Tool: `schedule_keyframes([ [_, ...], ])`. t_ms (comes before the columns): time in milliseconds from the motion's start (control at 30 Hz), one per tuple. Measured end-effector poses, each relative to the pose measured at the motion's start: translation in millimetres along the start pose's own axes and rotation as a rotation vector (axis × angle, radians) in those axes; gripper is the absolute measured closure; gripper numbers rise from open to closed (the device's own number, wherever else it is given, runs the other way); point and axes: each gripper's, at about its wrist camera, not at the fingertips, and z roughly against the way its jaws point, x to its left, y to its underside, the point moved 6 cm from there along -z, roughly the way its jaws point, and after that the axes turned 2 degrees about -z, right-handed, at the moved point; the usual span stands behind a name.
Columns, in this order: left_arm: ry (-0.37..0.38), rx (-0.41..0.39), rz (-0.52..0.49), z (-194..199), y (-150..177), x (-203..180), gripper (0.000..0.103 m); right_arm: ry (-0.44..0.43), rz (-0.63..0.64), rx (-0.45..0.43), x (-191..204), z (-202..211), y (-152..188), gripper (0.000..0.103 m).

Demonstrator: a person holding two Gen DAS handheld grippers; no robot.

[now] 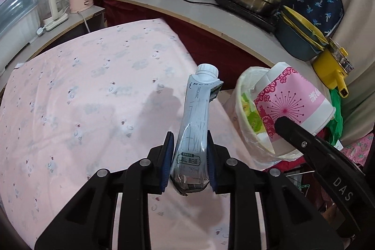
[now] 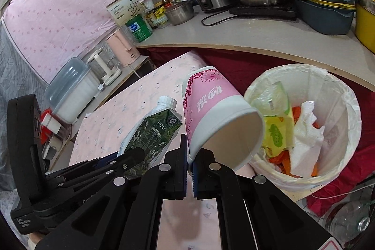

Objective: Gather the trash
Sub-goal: 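Lift the carton and cup with both grippers and carry them over the bin, then open both grippers over the bin to drop the carton and cup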

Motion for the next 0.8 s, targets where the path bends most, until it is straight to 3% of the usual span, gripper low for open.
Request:
schedule_keyframes([
  [533, 0.174, 0.023, -0.196, -30.7, -21.6, -133.5, 0.078, 0.139, -0.171, -0.11, -118.8, 52.2, -12.4, 0.098],
  [800, 0.209, 0.033, -0.244, -50.0, -28.8, -162.6, 0.083, 0.159, -0.224, -0.126, -147.9, 54.3, -13.5, 0.098],
])
